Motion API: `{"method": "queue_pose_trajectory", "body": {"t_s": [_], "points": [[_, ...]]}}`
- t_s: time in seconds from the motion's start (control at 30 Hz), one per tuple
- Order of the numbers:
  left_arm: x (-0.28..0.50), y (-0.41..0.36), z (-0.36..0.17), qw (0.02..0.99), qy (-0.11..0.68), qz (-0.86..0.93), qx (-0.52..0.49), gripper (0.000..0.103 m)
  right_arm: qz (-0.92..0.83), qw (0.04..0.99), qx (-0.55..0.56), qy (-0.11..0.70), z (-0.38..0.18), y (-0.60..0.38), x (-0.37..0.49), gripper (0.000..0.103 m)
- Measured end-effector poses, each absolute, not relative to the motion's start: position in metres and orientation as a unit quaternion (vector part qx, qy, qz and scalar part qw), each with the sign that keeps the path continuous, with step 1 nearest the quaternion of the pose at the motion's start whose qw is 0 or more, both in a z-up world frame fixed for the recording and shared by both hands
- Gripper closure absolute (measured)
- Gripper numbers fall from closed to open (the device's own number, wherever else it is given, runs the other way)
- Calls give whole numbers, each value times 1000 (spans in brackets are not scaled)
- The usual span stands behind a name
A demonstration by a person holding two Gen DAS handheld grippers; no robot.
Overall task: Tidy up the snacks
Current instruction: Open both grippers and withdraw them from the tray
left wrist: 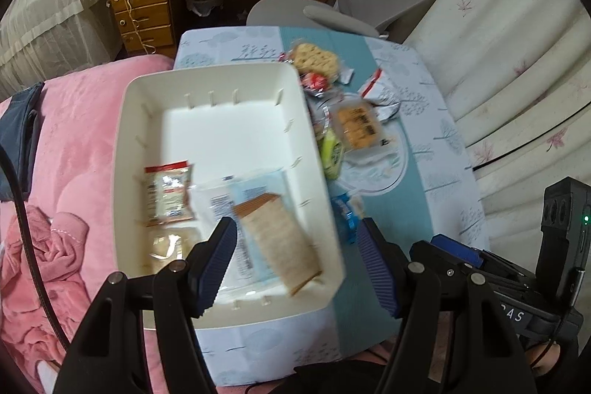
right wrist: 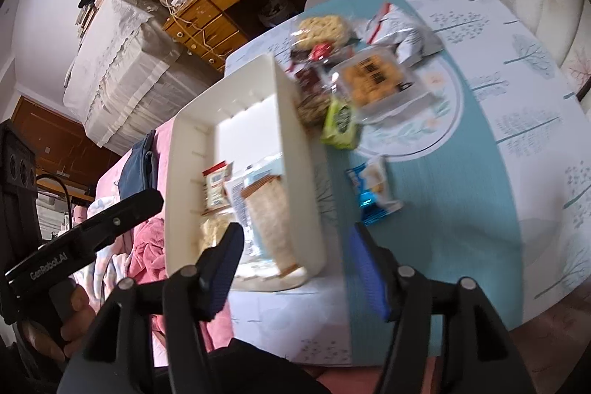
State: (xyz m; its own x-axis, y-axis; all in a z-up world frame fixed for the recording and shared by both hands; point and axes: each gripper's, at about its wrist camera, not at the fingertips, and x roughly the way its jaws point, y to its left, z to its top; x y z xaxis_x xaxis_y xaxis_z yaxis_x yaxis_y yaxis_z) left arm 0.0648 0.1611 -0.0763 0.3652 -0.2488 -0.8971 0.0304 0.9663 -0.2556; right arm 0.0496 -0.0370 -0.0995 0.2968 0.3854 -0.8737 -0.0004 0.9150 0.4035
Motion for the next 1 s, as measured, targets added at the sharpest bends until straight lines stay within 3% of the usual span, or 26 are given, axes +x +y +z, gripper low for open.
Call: {"method": "queue_pose_trajectory", "body": {"t_s": [0.2,0.43,1.0], "points": [[78,120,-74,821,556,-67,-111,35,127,782,165,587,-92,-83,71,37],[98,72,-75,819,558,-23,-133,19,151,776,152,593,-84,-128,103,30],[201,18,-144,763,604,94,-208,17,224,810,38,540,-104,-175,216,29]]}}
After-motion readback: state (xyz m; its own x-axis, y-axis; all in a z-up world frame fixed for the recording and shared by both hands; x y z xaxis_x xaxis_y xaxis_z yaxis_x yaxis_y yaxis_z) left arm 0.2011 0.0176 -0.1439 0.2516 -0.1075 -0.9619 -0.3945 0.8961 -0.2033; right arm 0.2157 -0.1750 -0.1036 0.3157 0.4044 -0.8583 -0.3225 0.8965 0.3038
